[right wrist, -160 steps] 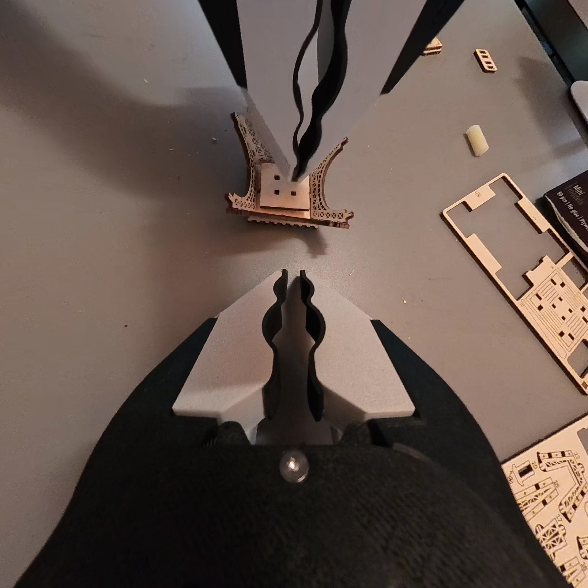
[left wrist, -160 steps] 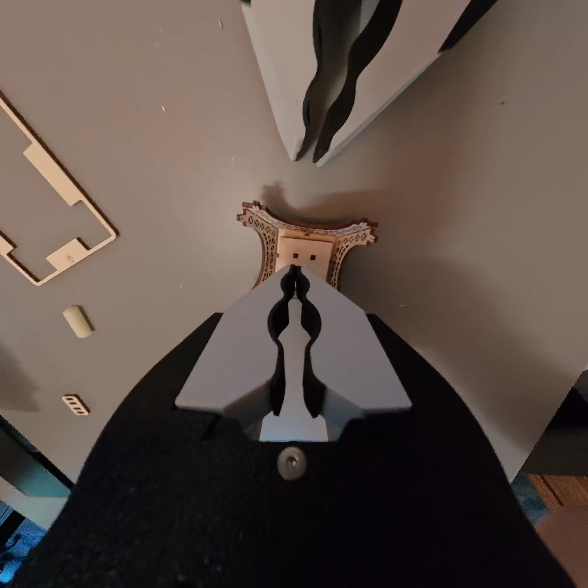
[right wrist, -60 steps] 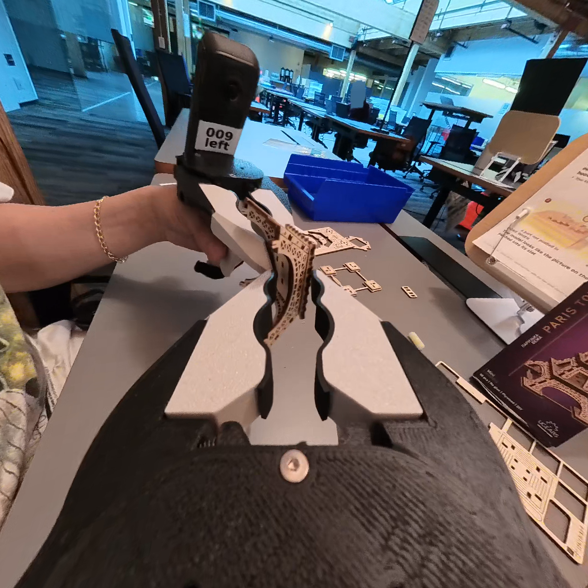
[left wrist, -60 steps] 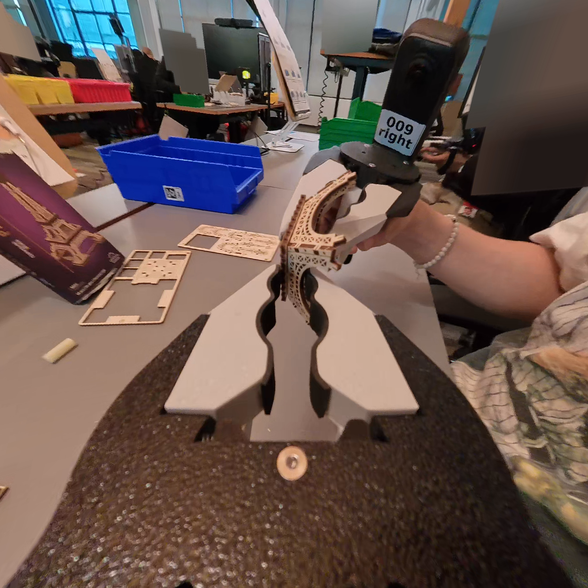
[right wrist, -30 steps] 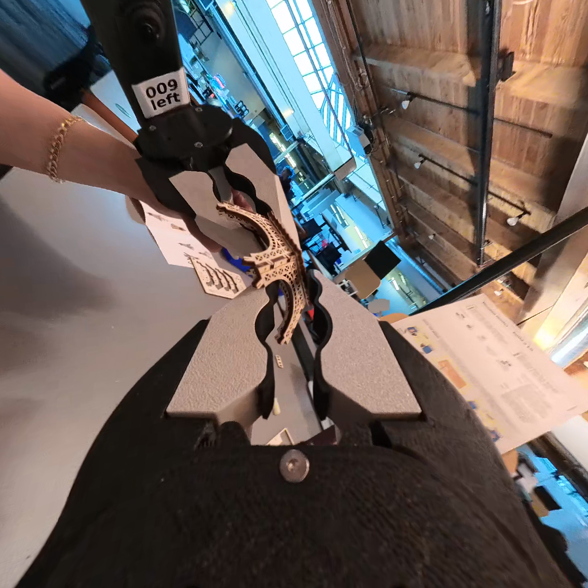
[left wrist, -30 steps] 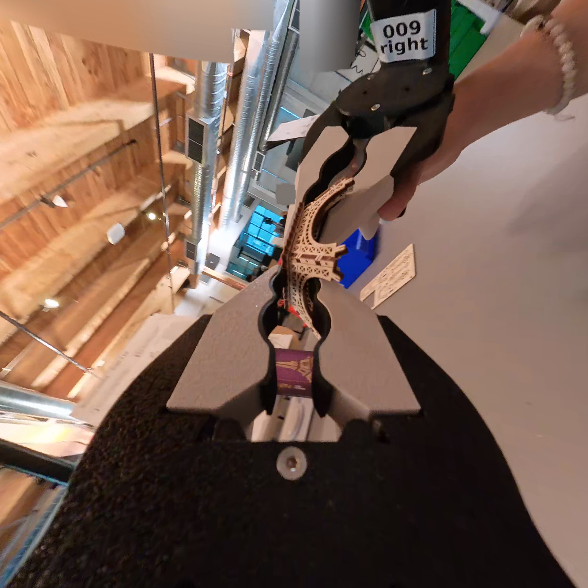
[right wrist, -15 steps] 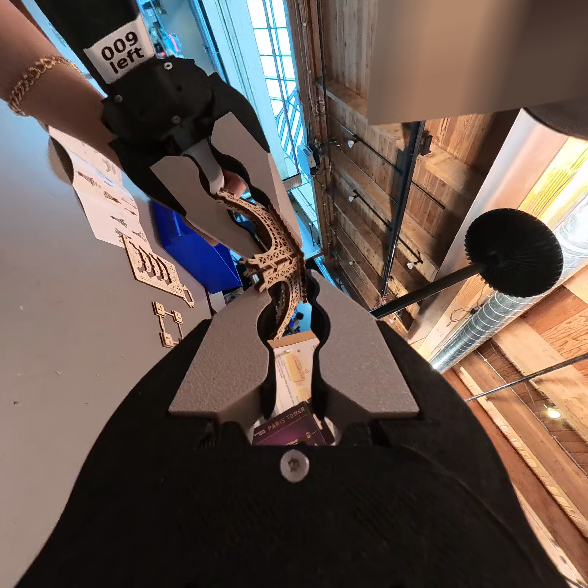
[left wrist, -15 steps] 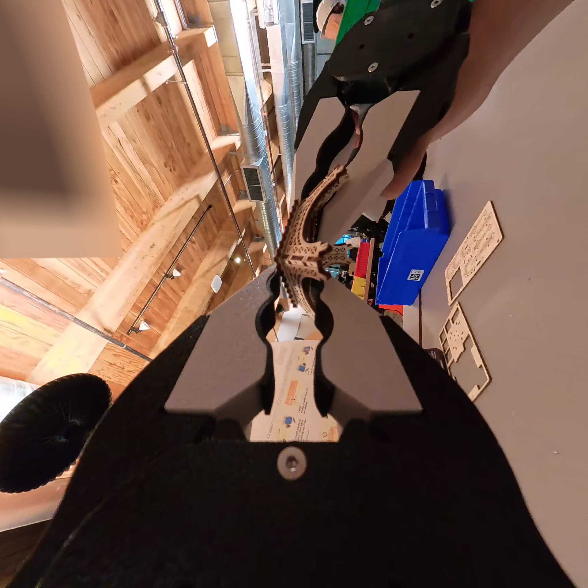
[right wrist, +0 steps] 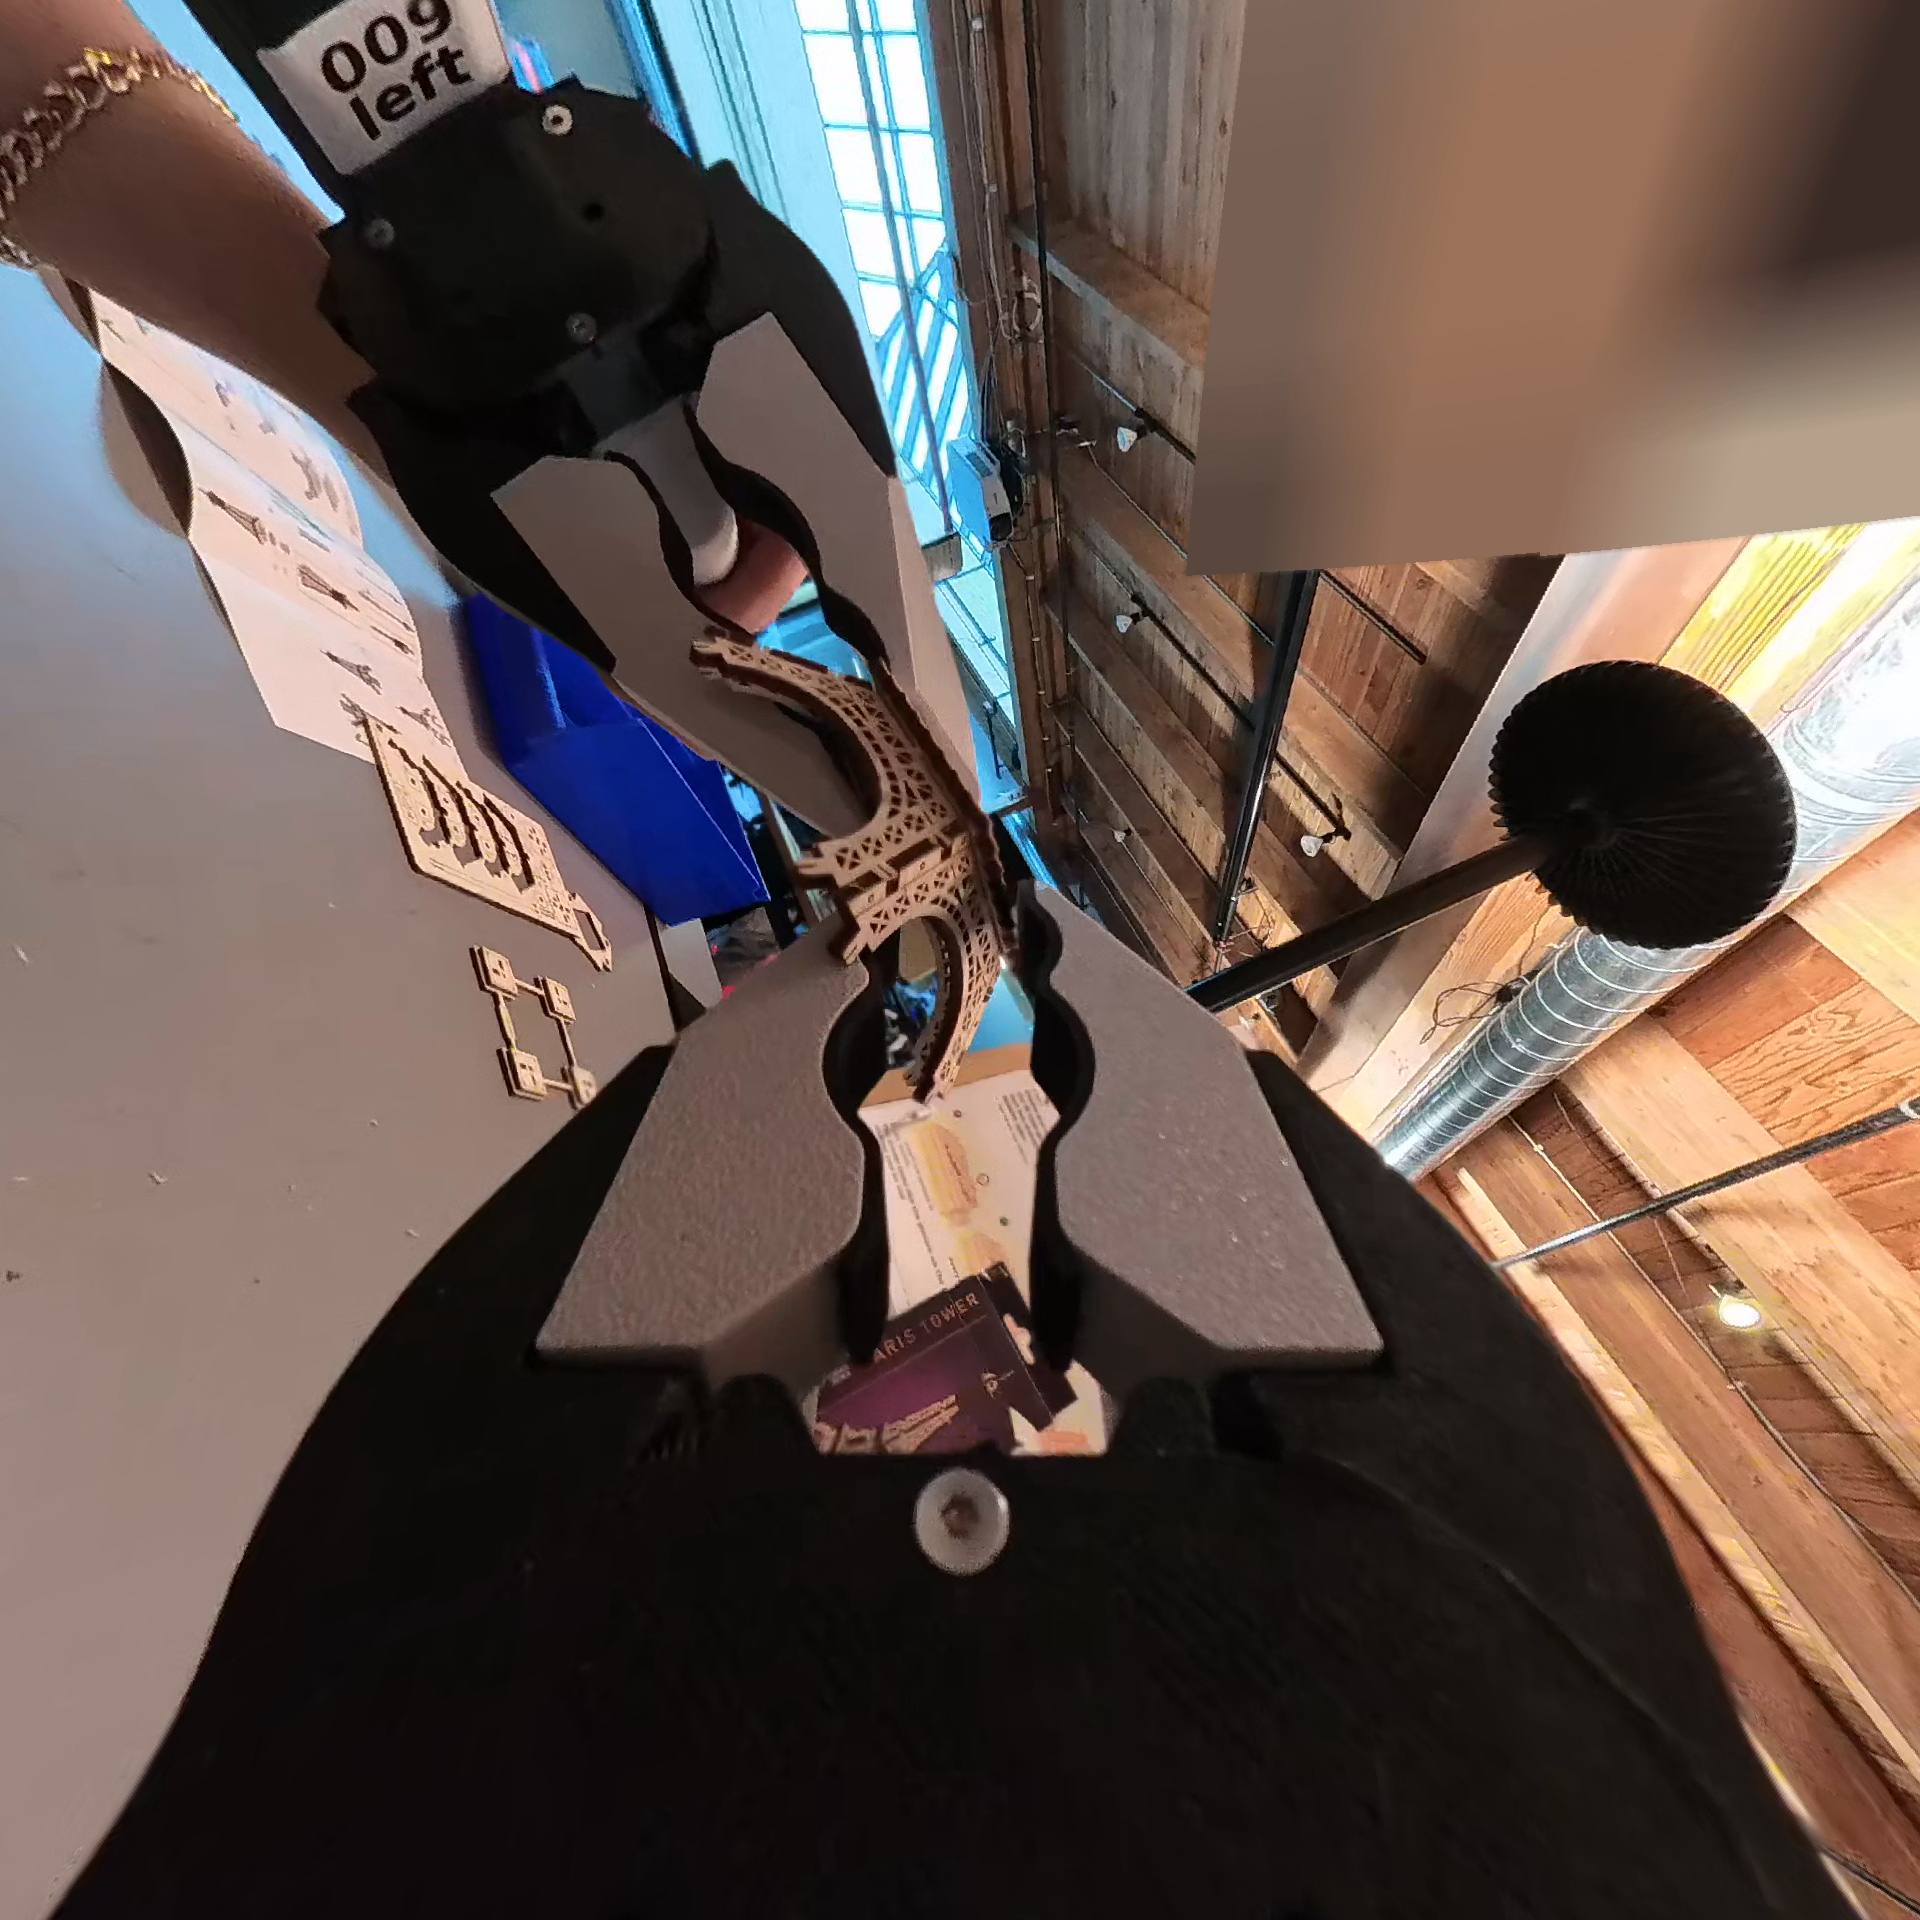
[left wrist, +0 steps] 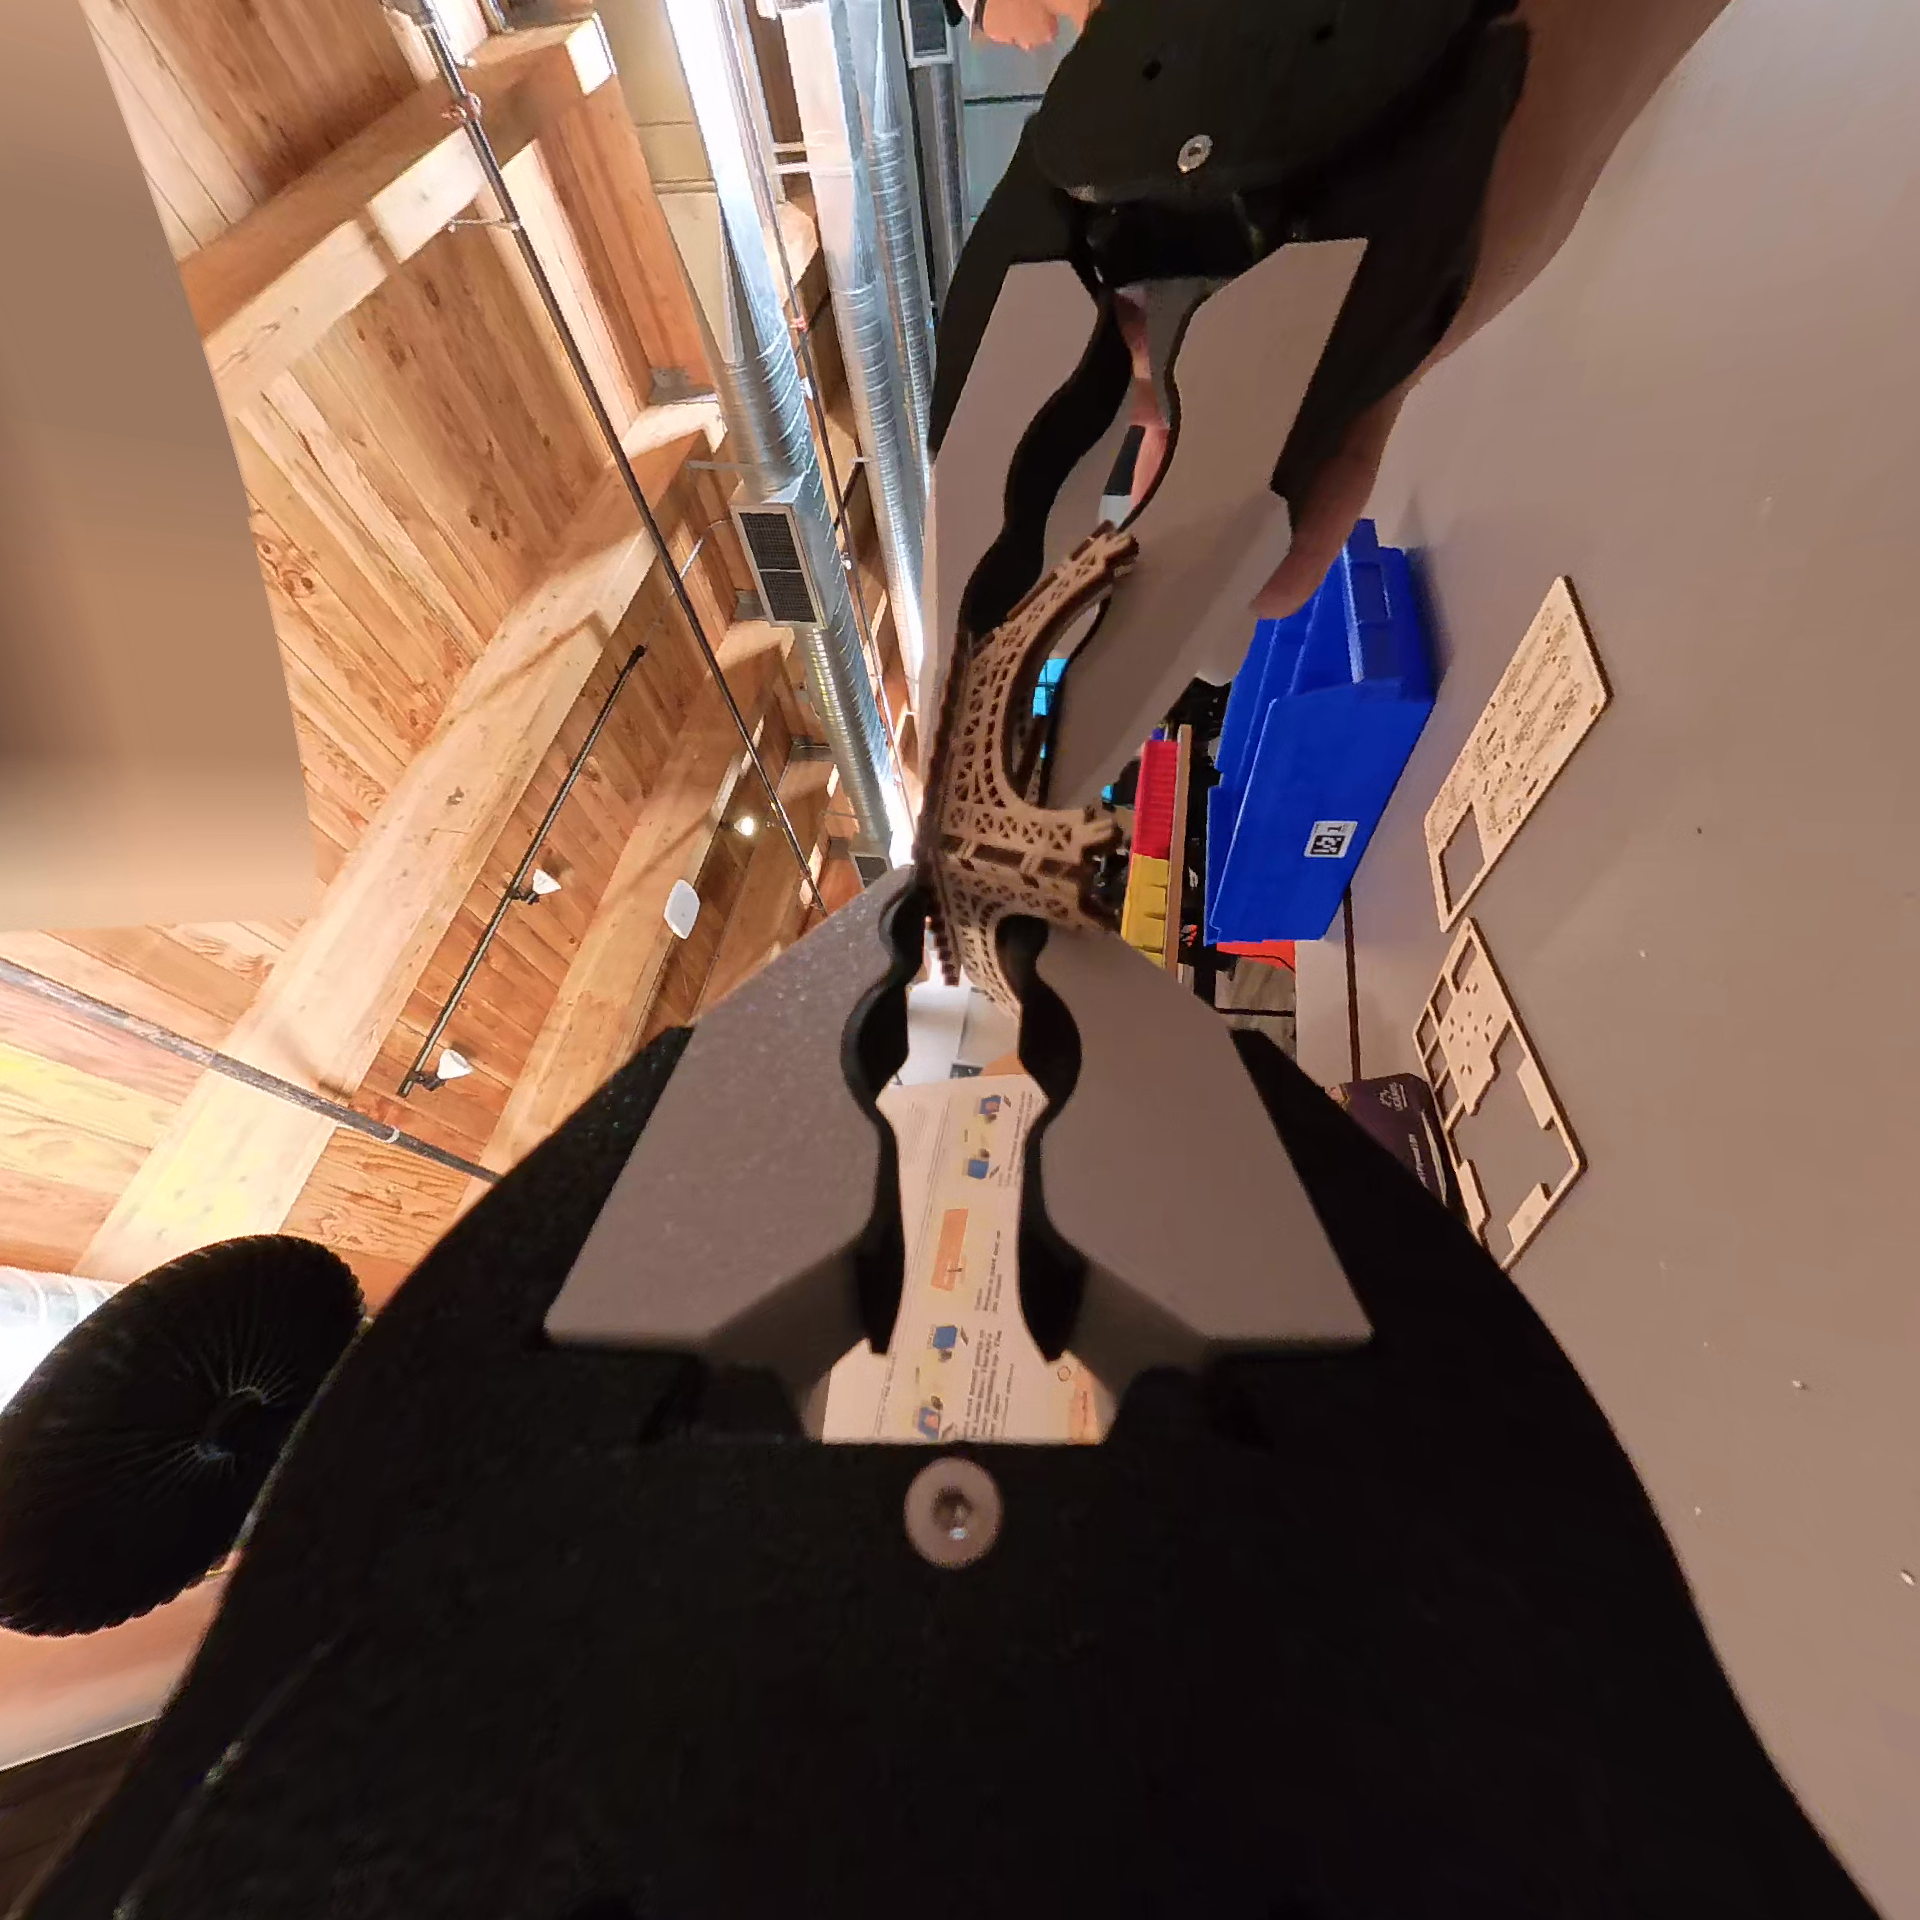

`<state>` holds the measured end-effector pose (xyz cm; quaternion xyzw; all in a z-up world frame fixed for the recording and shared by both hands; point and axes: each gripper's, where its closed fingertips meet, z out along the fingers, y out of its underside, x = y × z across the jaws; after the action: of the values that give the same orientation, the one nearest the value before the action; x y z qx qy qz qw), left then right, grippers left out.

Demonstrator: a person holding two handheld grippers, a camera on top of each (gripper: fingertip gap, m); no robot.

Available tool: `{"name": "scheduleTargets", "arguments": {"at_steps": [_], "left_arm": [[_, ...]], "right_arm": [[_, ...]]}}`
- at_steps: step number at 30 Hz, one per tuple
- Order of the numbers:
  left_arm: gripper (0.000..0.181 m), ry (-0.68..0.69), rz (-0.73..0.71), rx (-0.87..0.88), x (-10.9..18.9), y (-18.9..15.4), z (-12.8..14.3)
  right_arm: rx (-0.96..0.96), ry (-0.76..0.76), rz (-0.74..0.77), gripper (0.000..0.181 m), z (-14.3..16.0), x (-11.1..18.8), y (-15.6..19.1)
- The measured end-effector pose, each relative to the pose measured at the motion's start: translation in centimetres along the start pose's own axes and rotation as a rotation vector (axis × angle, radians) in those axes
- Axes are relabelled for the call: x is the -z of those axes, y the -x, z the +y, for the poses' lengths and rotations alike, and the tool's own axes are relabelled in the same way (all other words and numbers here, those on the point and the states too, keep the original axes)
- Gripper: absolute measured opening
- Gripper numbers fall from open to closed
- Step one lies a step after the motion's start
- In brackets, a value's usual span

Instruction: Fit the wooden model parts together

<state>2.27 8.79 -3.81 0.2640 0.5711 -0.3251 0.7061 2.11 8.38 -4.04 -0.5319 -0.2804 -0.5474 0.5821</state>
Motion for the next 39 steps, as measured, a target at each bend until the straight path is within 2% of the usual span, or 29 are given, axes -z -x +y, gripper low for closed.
{"name": "scheduleTargets", "arguments": {"at_steps": [9,25,32,39], "left_arm": [[0.015,-0.008,0.027,0.119,-0.2,-0.5,0.2],[0.01,-0.007,0.136,0.258,-0.2,-1.3,0.3],[0.014,-0.024,0.017,0.102,0.0,-0.5,-0.2],[0.016,-0.037,-0.04,0.002,0.0,-0.4,-0.7]], "right_arm": [[0.013,0.041,-0.011,0.01,0.6,0.1,0.2],[-0.029,0.058,-0.022,0.012,-0.1,0.1,0.9],[0.072,0.055,0.025,0.01,-0.5,0.2,0.3],[0.183,0.056,0.081,0.01,-0.6,0.5,0.3]]}}
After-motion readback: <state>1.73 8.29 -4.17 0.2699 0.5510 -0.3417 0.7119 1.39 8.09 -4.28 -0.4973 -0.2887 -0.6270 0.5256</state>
